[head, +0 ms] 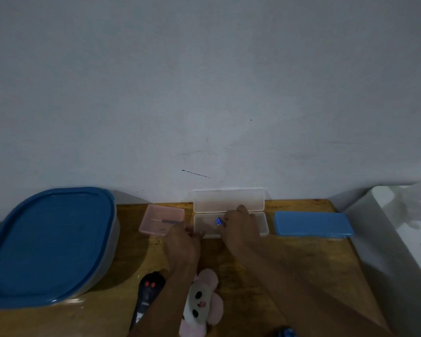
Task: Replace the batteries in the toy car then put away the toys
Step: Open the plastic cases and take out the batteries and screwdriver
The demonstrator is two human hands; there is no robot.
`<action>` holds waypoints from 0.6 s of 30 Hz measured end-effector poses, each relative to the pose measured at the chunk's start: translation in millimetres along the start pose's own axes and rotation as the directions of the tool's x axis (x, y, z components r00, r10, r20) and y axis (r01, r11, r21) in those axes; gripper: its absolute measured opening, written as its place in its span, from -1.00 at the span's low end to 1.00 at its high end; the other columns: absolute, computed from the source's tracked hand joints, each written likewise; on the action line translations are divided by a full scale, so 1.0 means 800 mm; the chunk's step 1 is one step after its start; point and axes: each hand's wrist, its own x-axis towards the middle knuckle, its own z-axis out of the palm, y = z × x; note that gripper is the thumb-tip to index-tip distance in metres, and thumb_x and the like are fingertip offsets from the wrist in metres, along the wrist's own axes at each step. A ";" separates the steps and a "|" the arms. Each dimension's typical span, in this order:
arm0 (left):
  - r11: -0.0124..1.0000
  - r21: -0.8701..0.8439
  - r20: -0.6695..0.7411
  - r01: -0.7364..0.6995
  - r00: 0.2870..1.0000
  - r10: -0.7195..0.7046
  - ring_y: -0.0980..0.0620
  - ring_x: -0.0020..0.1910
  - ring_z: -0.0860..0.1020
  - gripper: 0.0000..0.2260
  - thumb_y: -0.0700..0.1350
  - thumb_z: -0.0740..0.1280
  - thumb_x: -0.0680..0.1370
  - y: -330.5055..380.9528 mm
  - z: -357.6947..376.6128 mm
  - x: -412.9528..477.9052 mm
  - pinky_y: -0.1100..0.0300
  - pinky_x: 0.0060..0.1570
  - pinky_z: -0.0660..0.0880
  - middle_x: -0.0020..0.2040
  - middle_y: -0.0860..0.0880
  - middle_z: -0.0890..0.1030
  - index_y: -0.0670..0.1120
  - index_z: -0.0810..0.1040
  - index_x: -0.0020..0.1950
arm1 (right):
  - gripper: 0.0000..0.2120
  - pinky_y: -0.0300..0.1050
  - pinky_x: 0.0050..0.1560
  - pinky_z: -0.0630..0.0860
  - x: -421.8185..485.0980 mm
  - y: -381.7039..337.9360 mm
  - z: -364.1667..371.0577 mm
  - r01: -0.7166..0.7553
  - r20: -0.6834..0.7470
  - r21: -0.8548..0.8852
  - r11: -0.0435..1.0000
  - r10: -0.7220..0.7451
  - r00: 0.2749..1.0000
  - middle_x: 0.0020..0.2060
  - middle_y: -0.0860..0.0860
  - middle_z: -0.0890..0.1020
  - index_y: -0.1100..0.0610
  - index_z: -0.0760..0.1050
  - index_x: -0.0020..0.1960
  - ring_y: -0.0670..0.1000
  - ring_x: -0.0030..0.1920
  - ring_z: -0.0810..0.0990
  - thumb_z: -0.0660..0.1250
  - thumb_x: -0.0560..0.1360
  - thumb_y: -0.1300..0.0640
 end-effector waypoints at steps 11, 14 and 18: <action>1.000 -0.003 0.008 0.021 1.000 -0.021 0.02 -0.07 0.60 -0.80 -0.10 0.45 0.48 -0.001 0.002 0.000 0.23 -0.17 0.47 0.01 -0.05 0.68 -0.08 0.63 0.09 | -0.70 -0.06 0.16 0.47 0.005 -0.005 -0.019 -0.060 0.065 -0.019 0.998 0.061 0.996 0.15 0.12 0.59 0.20 0.48 0.18 0.08 0.15 0.55 0.38 0.49 0.13; 1.000 0.004 -0.002 0.017 1.000 -0.017 0.03 -0.07 0.59 -0.80 -0.12 0.45 0.49 0.000 0.001 -0.002 0.25 -0.16 0.45 0.02 -0.05 0.67 -0.10 0.63 0.09 | -0.69 -0.07 0.12 0.52 0.008 -0.002 -0.021 -0.059 0.089 0.031 0.998 0.056 0.994 0.10 0.12 0.63 0.19 0.54 0.15 0.07 0.09 0.59 0.43 0.45 0.12; 1.000 -0.005 -0.004 0.008 1.000 -0.008 0.09 -0.16 0.50 -0.82 -0.12 0.44 0.49 0.002 0.000 -0.001 0.29 -0.20 0.41 0.01 -0.06 0.67 -0.11 0.63 0.08 | -0.74 -0.08 0.09 0.57 0.004 0.002 -0.030 -0.064 0.054 0.139 0.988 0.057 0.997 0.04 0.11 0.66 0.17 0.62 0.10 0.05 0.03 0.61 0.46 0.42 0.17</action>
